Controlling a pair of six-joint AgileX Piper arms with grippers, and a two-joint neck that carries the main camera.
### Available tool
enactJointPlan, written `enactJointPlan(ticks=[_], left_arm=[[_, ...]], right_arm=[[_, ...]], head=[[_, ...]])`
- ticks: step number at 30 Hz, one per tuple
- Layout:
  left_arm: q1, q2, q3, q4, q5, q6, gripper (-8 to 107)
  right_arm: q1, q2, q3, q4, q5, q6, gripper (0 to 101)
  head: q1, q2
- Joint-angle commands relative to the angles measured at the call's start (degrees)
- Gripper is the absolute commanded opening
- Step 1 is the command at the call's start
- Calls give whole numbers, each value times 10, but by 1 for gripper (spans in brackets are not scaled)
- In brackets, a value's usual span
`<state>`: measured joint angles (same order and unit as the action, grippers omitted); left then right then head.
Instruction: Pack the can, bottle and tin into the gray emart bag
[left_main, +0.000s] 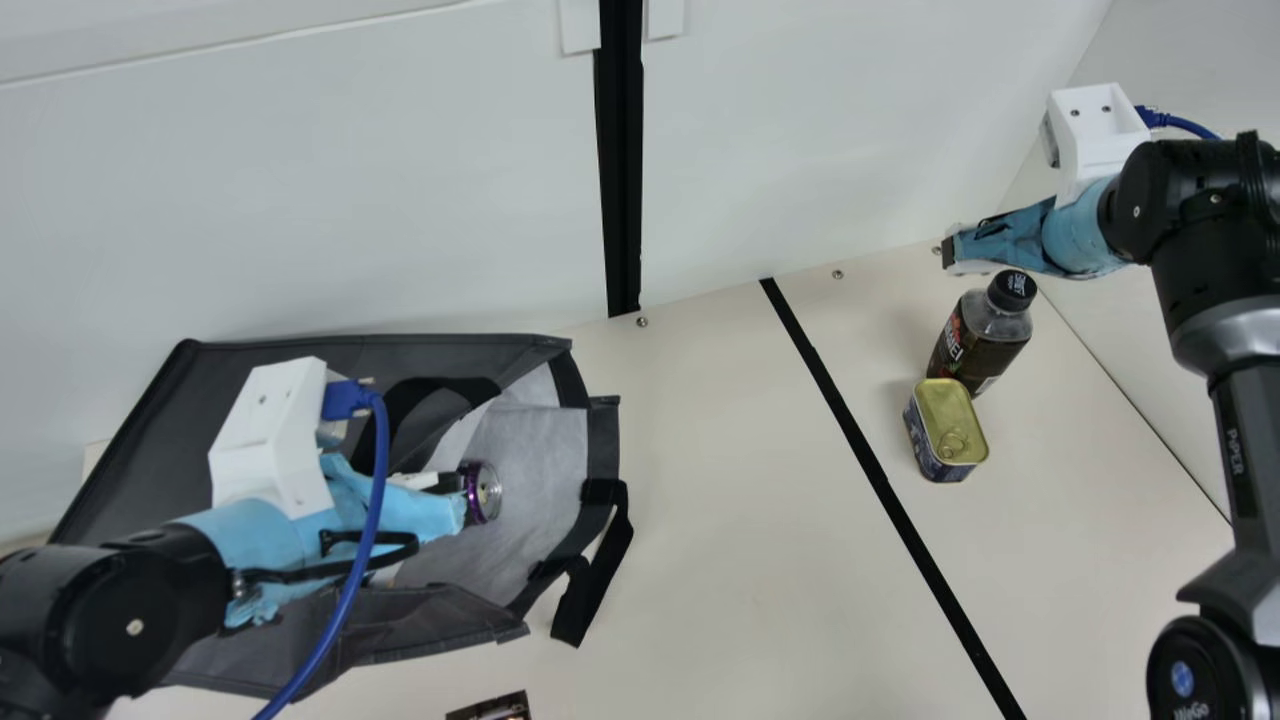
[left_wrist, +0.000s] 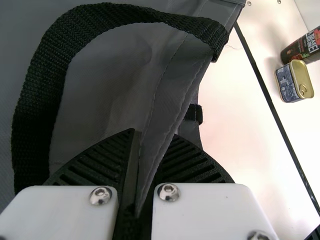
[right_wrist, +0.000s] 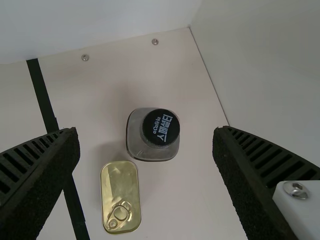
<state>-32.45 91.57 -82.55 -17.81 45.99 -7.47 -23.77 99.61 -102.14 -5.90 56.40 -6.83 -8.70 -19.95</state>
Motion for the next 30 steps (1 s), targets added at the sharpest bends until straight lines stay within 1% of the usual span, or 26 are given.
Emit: enactJointPlan(ticks=[1,11,30], left_arm=[[0,0,0,0,0,0,10],[0,0,0,0,0,0,10],[0,0,0,0,0,0,10]], right_arm=[[-2,5,-2,3,1,-1,91],[-16,31,-7,15,5,-6,91],[-30,65,-3,33,6,-7,91]], head=[[-13,0],[-13,0],[-13,0]])
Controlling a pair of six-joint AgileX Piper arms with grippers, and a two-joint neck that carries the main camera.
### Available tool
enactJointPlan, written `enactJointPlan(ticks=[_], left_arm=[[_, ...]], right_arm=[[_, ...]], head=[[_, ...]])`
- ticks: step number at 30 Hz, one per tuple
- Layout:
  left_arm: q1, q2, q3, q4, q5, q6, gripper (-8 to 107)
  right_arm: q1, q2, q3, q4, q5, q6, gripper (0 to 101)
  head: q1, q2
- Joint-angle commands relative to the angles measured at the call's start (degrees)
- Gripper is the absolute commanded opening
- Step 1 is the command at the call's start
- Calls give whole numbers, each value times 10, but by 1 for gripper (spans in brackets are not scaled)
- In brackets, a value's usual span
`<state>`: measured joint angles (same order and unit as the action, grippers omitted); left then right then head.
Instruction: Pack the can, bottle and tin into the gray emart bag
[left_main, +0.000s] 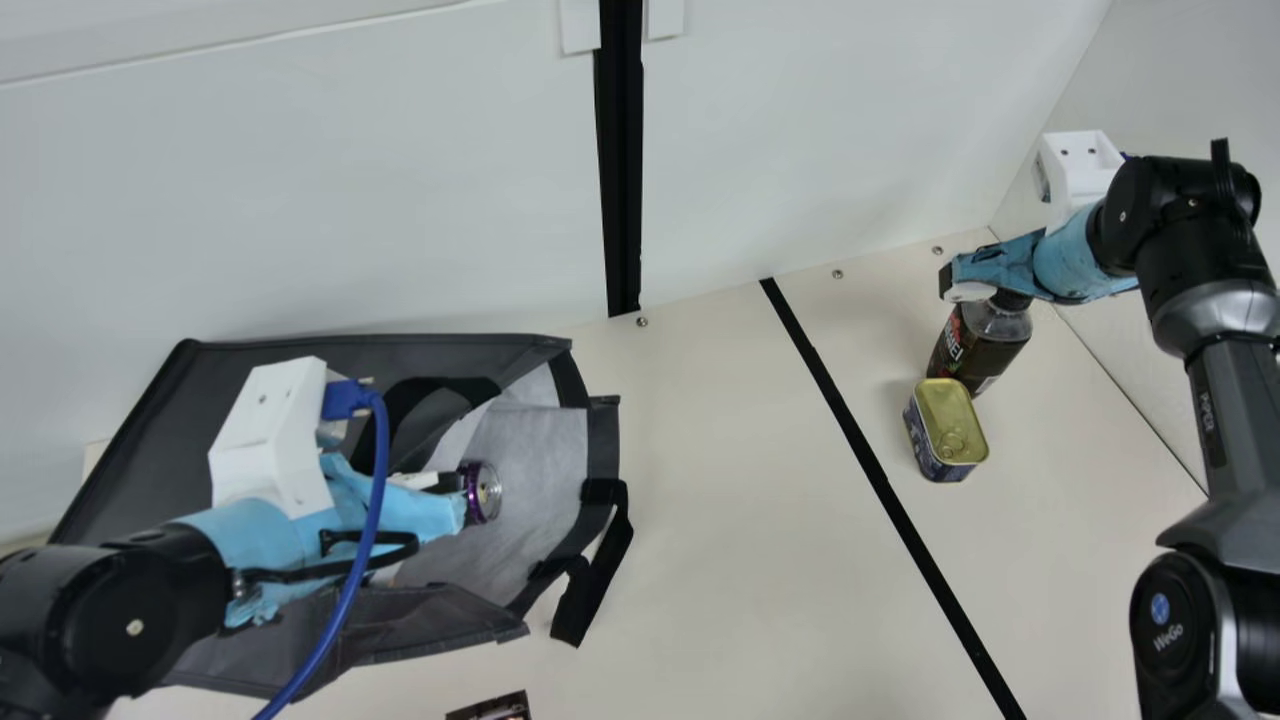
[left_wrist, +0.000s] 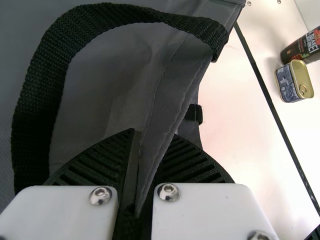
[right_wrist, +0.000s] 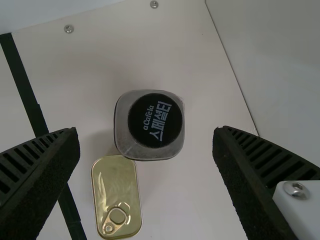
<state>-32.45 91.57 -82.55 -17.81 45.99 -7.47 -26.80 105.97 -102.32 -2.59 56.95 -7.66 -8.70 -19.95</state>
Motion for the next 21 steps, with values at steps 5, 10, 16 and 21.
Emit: enactJointPlan(ticks=[5,10,16,21], left_arm=[[0,0,0,0,0,0,10],[0,0,0,0,0,0,10],[0,0,0,0,0,0,10],[0,0,0,0,0,0,10]], right_arm=[[-1,13,-8,4,1,3,91],[-2,27,-19,8,4,3,91],[-2,44,-34,12,6,2,91],[-3,57,-47,14,9,2,91]], head=[[-13,0],[-13,0],[-13,0],[-13,0]])
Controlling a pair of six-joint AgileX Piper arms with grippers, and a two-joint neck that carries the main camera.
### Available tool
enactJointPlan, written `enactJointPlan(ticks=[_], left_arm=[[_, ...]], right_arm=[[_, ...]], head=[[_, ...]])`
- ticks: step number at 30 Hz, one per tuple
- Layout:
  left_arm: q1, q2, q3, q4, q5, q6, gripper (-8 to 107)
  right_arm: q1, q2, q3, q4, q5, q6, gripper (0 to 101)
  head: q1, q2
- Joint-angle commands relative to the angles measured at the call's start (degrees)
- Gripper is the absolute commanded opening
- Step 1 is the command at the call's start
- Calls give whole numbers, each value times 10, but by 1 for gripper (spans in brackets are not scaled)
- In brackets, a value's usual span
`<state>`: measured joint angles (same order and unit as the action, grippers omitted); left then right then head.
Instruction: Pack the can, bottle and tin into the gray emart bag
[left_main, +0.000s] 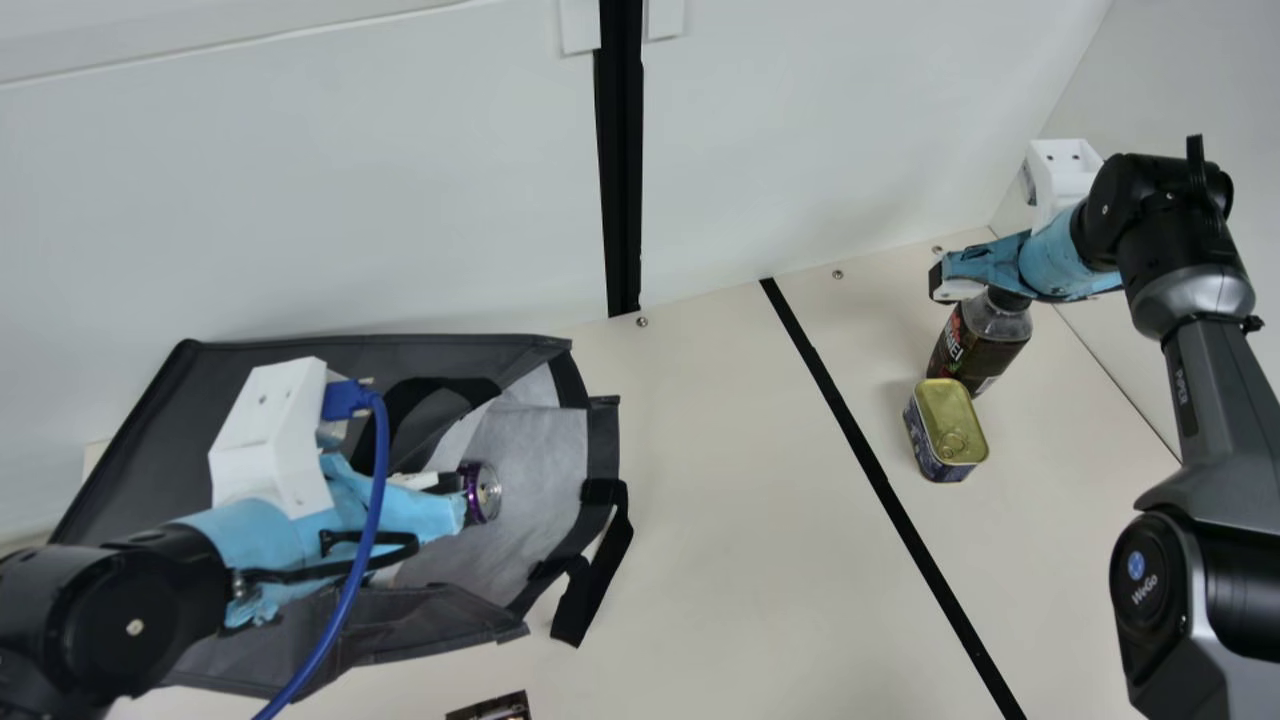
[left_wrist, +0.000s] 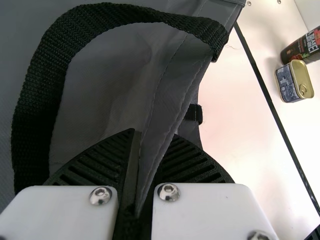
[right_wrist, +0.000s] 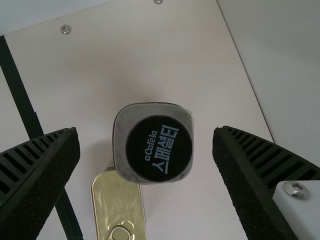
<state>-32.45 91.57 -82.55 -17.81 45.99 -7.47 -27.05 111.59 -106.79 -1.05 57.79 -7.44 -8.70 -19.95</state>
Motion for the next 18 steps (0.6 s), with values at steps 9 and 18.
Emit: enactJointPlan(ticks=[9,18], left_arm=[[0,0,0,0,0,0,10],[0,0,0,0,0,0,10]], right_arm=[[-2,19,-21,2,7,0,44],[-6,25,-28,3,14,3,0]], head=[[-13,0],[-13,0]])
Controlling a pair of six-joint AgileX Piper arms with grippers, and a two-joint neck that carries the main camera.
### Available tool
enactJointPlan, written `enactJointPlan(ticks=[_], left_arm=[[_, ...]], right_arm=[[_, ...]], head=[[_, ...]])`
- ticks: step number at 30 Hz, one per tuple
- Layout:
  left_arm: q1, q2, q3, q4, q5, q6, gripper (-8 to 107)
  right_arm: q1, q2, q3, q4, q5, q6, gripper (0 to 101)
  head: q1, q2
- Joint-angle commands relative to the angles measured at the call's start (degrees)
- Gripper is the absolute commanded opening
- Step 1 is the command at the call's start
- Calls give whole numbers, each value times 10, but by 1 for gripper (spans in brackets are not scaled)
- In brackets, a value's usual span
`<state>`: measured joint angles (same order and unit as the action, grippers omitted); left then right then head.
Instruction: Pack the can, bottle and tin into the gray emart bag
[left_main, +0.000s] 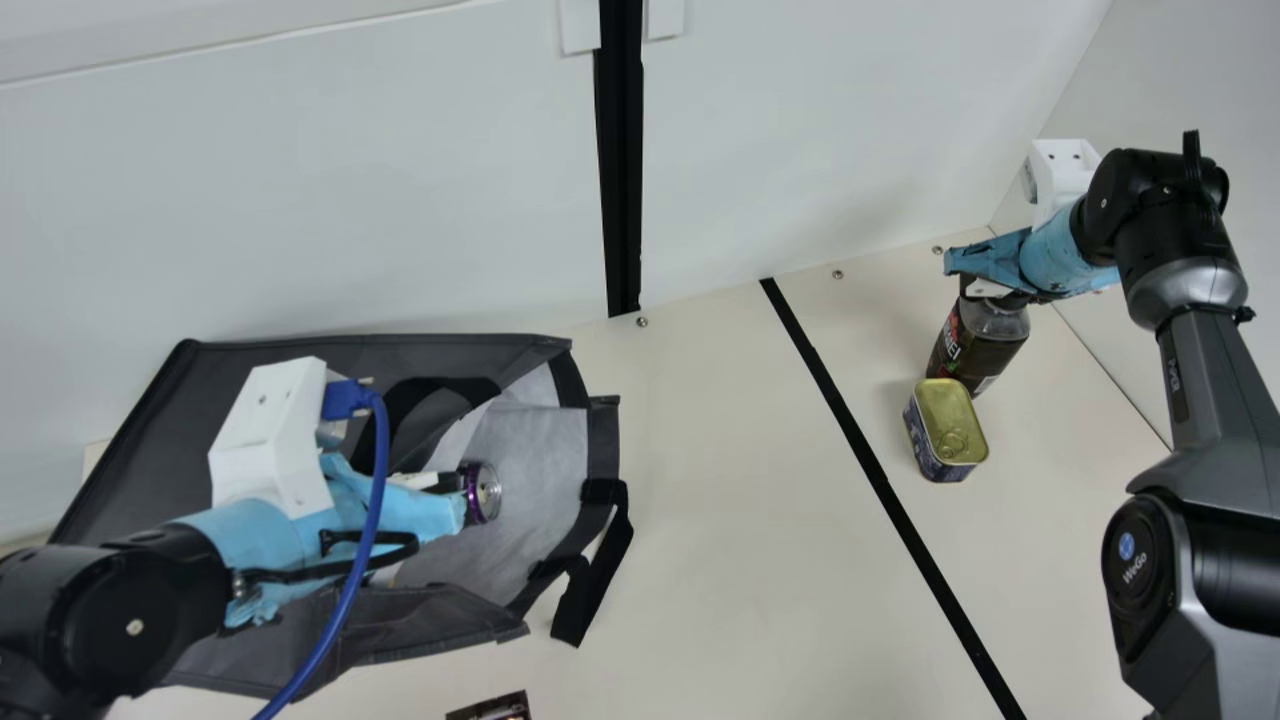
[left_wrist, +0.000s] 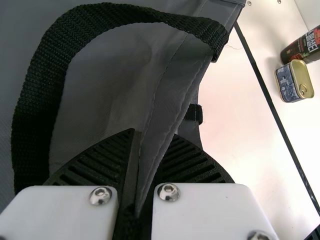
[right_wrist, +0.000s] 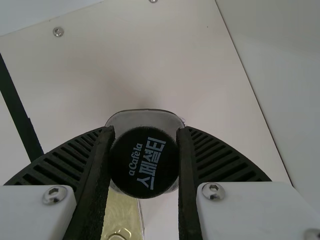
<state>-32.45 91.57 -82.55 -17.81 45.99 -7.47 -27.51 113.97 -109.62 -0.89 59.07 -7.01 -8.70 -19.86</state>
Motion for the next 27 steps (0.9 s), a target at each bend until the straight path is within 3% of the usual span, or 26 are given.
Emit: enactJointPlan(ticks=[1,27], left_arm=[[0,0,0,0,0,0,10],[0,0,0,0,0,0,10]], right_arm=[[-2,1,0,2,2,-1,0],[8,-35,-8,33,0,-35,0]], head=[[-13,-1],[-13,-1]])
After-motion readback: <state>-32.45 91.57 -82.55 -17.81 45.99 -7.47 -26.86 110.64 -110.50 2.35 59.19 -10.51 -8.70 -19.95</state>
